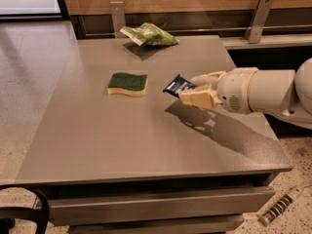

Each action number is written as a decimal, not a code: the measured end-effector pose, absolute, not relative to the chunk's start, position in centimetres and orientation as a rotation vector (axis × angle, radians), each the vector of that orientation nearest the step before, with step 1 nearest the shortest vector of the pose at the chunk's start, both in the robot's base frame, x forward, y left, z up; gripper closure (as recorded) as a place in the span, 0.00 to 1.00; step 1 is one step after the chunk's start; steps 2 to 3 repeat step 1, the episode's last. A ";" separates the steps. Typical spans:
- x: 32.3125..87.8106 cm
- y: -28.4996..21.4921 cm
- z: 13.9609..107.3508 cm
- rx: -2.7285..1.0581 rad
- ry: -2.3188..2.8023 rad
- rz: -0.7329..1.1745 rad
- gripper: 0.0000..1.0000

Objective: Pick rxbar blueberry

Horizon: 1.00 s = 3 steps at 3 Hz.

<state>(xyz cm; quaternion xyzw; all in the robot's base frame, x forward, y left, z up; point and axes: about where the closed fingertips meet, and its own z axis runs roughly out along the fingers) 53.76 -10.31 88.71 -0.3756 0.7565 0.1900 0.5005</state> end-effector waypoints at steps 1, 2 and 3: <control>54.7 -9.6 91.3 -0.958 1.753 0.467 1.00; 54.7 -9.6 91.3 -0.958 1.753 0.467 1.00; 54.7 -9.6 91.3 -0.958 1.753 0.467 1.00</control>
Offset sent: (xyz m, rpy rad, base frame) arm 0.0000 0.0000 0.0000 0.0000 0.0000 0.0000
